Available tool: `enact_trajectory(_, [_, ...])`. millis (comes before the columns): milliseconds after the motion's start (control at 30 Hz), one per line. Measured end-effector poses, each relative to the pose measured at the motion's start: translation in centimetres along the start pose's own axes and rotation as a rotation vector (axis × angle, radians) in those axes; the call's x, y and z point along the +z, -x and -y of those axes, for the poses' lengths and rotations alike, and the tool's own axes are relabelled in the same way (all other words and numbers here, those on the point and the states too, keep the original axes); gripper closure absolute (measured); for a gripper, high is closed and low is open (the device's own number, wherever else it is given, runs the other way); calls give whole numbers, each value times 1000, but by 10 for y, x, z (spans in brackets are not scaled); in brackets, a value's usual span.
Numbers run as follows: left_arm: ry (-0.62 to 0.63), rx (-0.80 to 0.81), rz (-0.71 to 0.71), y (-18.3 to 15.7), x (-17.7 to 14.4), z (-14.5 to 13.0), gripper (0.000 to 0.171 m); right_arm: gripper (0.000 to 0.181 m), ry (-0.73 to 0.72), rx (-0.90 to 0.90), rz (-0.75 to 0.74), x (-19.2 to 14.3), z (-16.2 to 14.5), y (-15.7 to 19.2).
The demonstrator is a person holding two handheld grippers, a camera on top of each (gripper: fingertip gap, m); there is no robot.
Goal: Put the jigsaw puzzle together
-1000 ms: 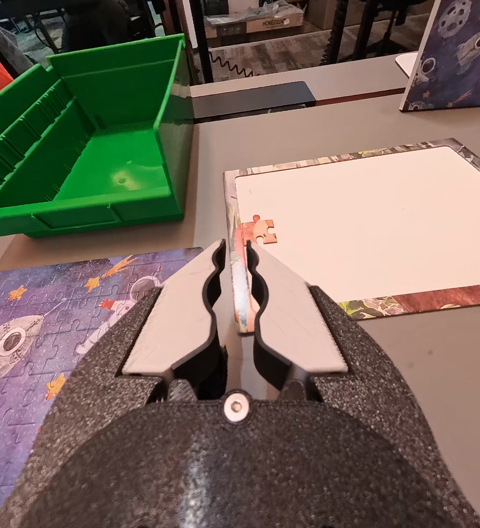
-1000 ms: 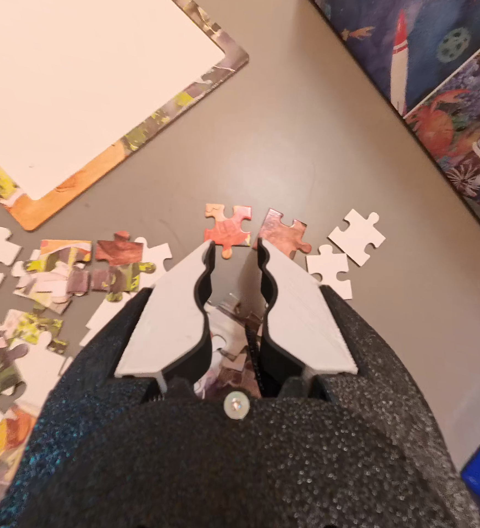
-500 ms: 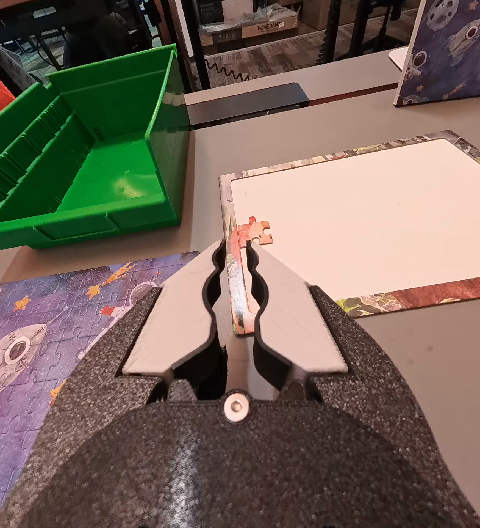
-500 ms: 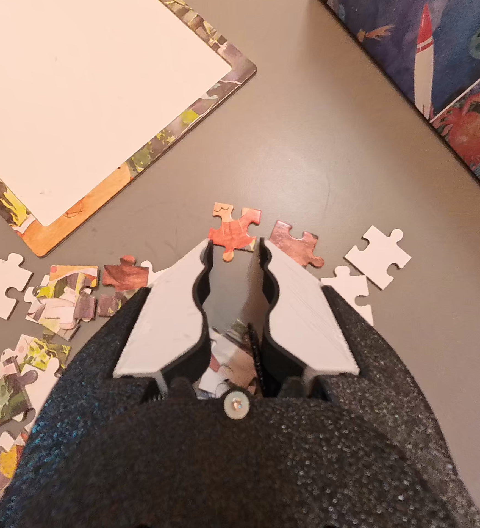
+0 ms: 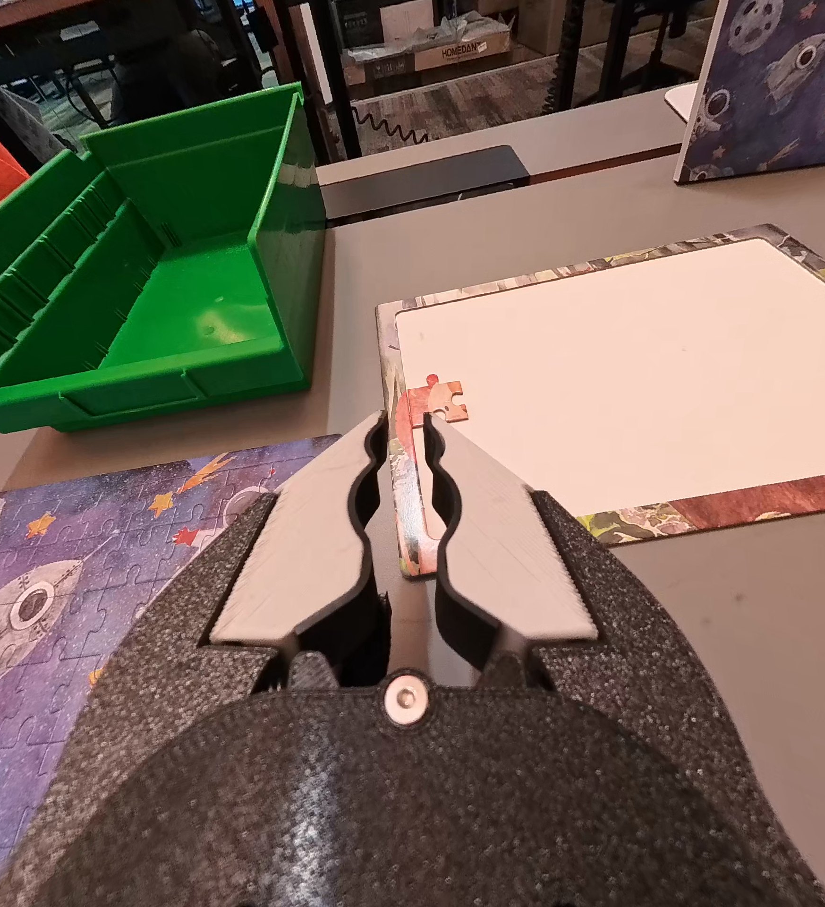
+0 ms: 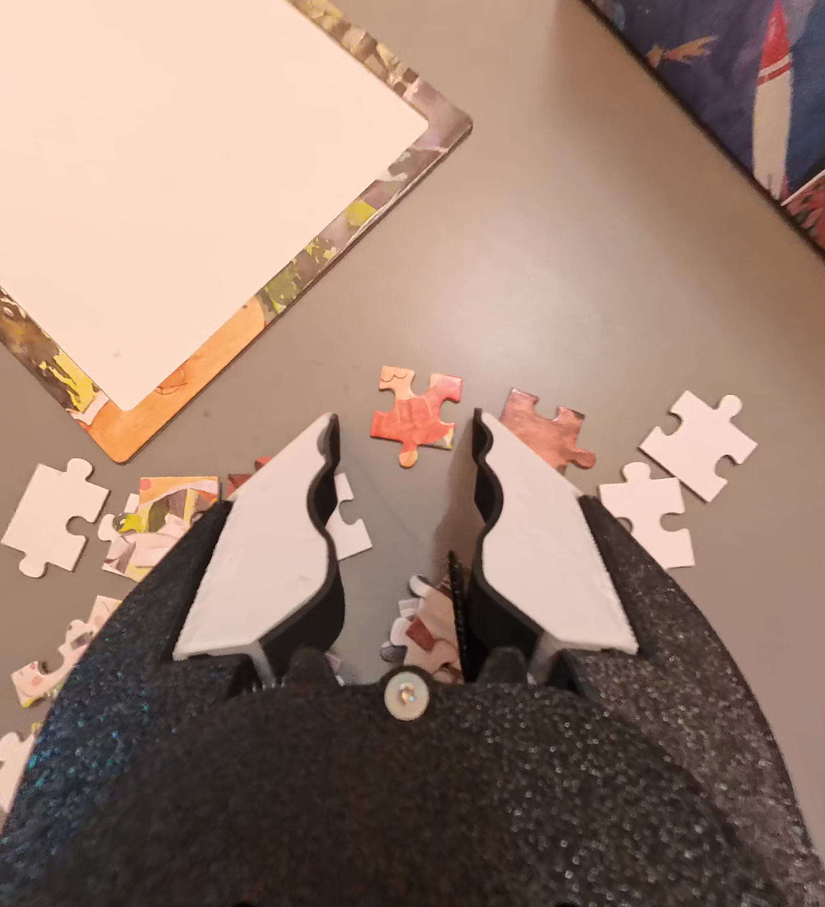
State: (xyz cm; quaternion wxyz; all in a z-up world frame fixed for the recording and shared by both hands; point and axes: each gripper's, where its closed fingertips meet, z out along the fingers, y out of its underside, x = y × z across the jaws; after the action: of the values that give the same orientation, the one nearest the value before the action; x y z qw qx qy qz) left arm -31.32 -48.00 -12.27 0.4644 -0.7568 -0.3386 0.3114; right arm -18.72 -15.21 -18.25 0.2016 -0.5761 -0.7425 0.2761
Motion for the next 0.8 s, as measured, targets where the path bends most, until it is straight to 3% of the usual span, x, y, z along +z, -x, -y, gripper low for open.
enact_trajectory(167, [-1,1,0,0,0,0,158,137,5,23,-45,2,-1,4])
enact_trajectory(233, [-3,2,1,0,0,0,158,153,-1,18,-39,2,0,11])
enact_trajectory(467, [-12,-2,0,1,-2,2,158,154,-7,66,-65,-1,1,9])
enact_trajectory(567, [-18,-19,4,4,-3,3,158,154,-61,75,-66,-11,22,19])
enact_trajectory(667, [-2,-37,47,17,-3,1,158,154,-125,61,12,-10,65,68])
enact_trajectory(800, [45,-104,138,45,-5,-8,159,154,-79,76,161,42,116,167])
